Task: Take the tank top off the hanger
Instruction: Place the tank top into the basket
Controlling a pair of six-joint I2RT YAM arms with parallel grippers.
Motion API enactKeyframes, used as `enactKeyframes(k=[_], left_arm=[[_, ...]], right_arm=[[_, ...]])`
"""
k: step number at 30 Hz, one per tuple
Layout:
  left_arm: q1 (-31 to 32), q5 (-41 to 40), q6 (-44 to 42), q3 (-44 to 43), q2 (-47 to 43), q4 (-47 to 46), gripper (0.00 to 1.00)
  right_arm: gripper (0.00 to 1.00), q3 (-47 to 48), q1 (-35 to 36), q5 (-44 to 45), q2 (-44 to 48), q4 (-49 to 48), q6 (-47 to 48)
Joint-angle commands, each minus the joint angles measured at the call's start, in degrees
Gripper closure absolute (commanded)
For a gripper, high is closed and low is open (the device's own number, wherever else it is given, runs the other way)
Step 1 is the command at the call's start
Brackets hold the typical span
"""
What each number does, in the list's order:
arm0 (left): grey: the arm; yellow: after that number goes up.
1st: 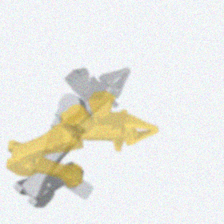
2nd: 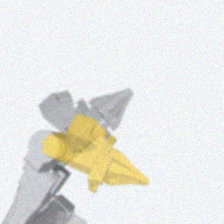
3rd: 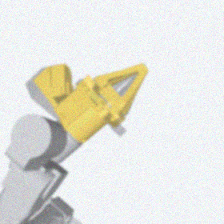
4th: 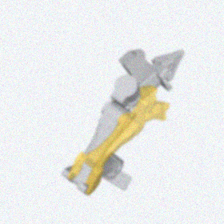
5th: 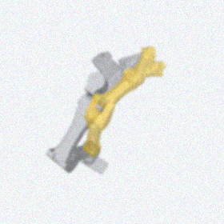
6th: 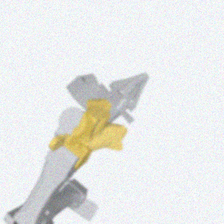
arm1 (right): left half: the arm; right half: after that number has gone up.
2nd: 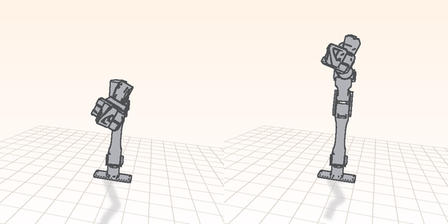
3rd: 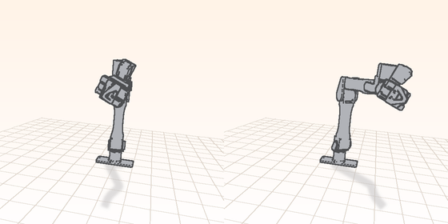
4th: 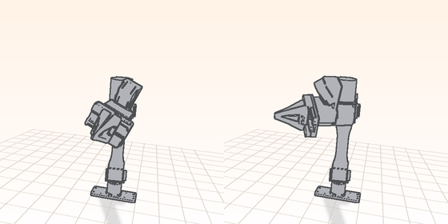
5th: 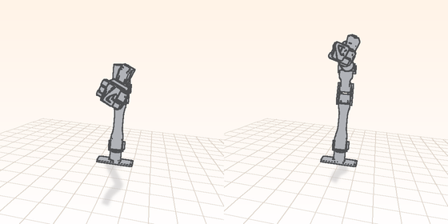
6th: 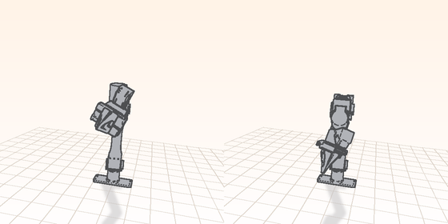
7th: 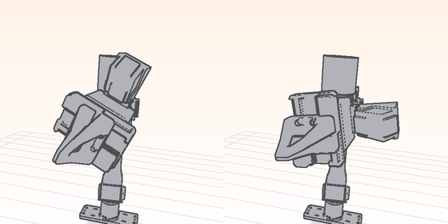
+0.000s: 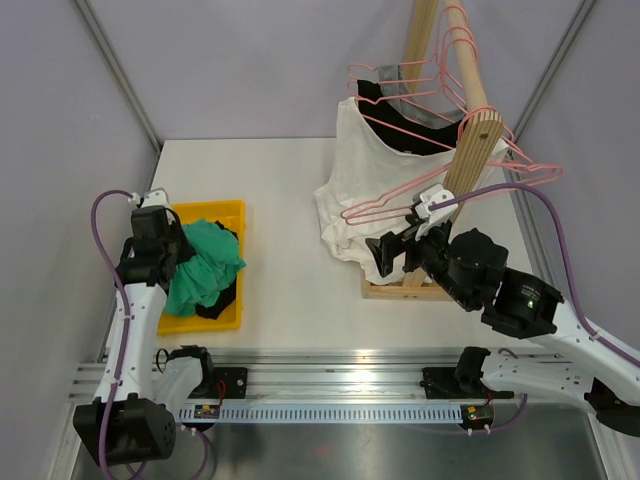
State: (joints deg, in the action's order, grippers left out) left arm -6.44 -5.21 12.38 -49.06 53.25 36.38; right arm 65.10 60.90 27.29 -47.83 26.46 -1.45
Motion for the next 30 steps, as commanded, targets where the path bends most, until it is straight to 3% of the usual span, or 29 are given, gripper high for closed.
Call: enactKeyframes(k=[1, 2, 4, 5, 6, 7, 8, 23, 27, 30], left_arm=[[-0.4, -1.0, 0.8, -1.2, -2.6, -2.3, 0.96], [-0.4, -0.9, 0.8, -1.1, -2.7, -2.4, 0.83], [-0.4, 0.0, 0.6, -1.3, -2.7, -2.3, 0.82], [-0.5, 0.5, 0.4, -1.3, -2.7, -2.3, 0.76], [-0.4, 1.7, 0.0, -1.3, -2.9, -2.3, 0.37], [-0.4, 2.1, -0.3, -1.3, -3.1, -2.4, 0.09], [-0.4, 2.6, -0.6, -1.1, -3.6, -2.9, 0.01], [-0.4, 0.7, -1.3, -1.6, -17.0, -10.7, 0.01], [-0.3, 7.7, -2.0, 7.3, -33.3, -24.2, 0.01], [-0.4, 9.4, -2.8, 5.6, -31.6, -21.2, 0.01]], right_arm=[[0.0, 0.5, -0.5, -0.1, 1.0, -1.4, -0.9], [0.01, 0.6, -0.5, -0.2, 0.9, -1.3, -0.9], [0.01, 0.6, -0.5, -0.2, 1.0, -1.2, -1.0], [0.01, 0.6, -0.5, -0.3, 1.1, -1.2, -1.0], [0.0, 0.6, -0.5, -0.2, 1.0, -1.3, -1.1], [0.01, 0.6, -0.6, -0.3, 1.0, -1.3, -1.2], [0.0, 0.5, -0.6, -0.3, 1.0, -1.2, -1.3], [0.01, 2.5, -0.6, 0.8, 0.2, 0.5, -0.5], [0.01, 1.0, -0.6, 1.7, 0.8, -0.1, -0.7], [0.01, 0.4, -0.7, 2.2, 0.7, 0.2, -0.4]])
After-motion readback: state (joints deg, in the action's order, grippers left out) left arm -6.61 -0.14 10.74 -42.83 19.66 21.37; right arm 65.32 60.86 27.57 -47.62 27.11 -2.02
